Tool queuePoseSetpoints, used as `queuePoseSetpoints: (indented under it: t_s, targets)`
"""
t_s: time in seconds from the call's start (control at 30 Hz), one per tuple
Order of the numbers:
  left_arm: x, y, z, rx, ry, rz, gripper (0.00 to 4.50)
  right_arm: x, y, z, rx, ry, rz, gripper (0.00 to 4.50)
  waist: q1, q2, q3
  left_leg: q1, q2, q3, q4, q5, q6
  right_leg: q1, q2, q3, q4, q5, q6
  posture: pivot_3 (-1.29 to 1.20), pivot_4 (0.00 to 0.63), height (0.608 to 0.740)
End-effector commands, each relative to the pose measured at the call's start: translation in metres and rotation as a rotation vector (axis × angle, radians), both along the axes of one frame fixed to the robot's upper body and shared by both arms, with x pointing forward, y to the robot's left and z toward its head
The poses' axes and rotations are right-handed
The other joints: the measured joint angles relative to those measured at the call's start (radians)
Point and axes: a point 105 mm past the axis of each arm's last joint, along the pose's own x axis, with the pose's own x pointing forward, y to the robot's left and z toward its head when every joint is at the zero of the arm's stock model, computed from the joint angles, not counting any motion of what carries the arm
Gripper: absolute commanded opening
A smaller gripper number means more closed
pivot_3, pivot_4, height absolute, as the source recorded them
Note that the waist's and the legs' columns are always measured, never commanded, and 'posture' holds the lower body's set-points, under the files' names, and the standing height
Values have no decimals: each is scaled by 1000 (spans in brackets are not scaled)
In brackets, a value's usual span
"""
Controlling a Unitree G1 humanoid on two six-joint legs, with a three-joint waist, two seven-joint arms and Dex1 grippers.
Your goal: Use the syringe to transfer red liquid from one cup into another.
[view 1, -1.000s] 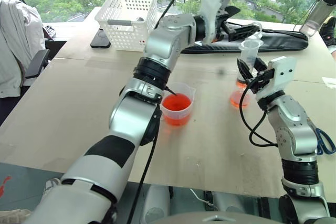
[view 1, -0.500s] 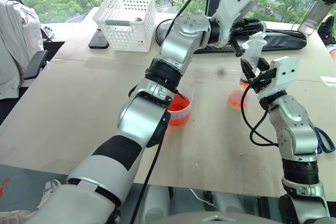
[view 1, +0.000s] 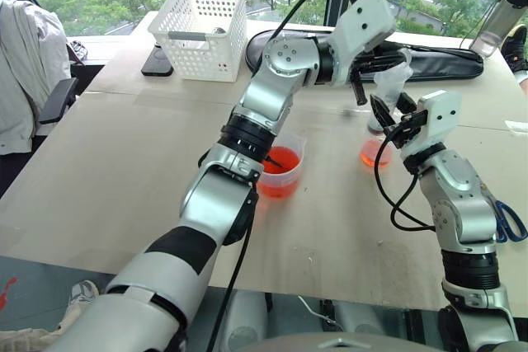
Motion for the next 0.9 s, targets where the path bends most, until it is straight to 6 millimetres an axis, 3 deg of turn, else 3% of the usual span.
queuePoseSetpoints:
  t_s: [0.03,0.43,0.63,0.87,0.9]
  targets:
    - [-24,-26,-26,110,40,-135,0,-7,-9,40,8,-154,-32,1363,0,0,0,0,0,0,0,0,0,0,0,0,0,0,0,0,150,724]
    - [-31,-32,-24,88,67,-162,0,-12,-16,43,-28,-164,-54,1363,0,0,0,0,0,0,0,0,0,0,0,0,0,0,0,0,150,724]
    - [-33,-31,3,-78,237,-185,0,-18,-20,39,-61,-136,-63,1363,0,0,0,0,0,0,1,0,0,0,0,0,0,0,0,0,150,724]
    - [-22,-17,26,-190,329,-170,0,-20,-27,38,-64,-119,-83,1362,-1,0,0,1,0,0,1,0,0,1,0,0,1,0,0,0,150,724]
    - [-22,-14,28,-203,340,-176,392,-20,-28,39,-58,-120,-86,1362,-2,0,0,1,0,0,1,0,0,1,0,0,1,0,0,0,150,724]
